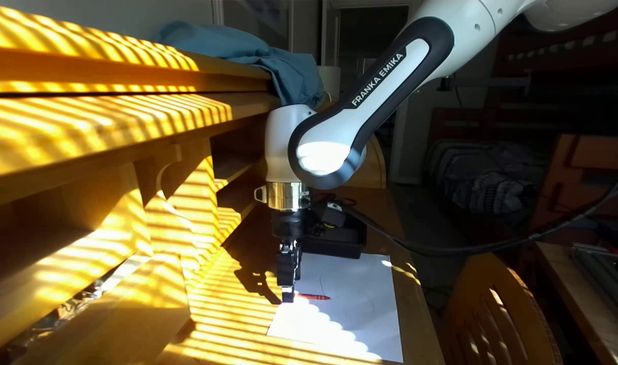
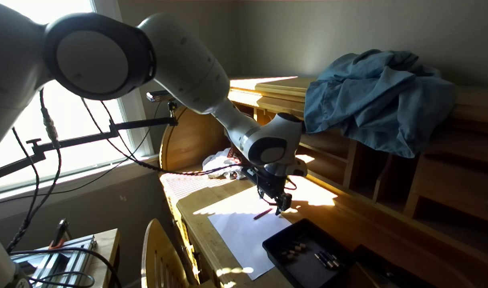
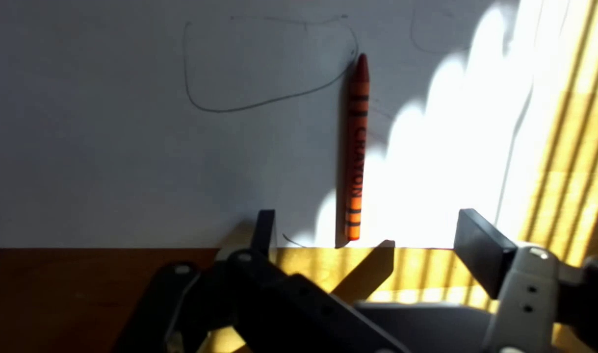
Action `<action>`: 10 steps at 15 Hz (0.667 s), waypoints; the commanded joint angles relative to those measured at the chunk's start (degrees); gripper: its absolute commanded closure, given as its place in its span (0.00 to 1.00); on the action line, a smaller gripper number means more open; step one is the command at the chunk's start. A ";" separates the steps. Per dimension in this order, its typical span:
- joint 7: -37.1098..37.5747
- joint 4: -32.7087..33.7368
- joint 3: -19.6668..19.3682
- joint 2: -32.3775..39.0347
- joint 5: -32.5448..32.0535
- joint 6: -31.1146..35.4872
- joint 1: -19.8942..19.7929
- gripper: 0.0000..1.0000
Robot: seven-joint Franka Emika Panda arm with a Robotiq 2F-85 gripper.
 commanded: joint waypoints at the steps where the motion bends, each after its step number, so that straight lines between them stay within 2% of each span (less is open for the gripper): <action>1: 0.60 2.62 -0.74 1.50 1.40 -1.10 1.00 0.37; 9: 0.43 3.08 -0.69 1.89 1.40 -1.28 0.98 0.95; 10: 0.43 3.00 -0.69 1.87 1.40 -1.24 0.97 0.99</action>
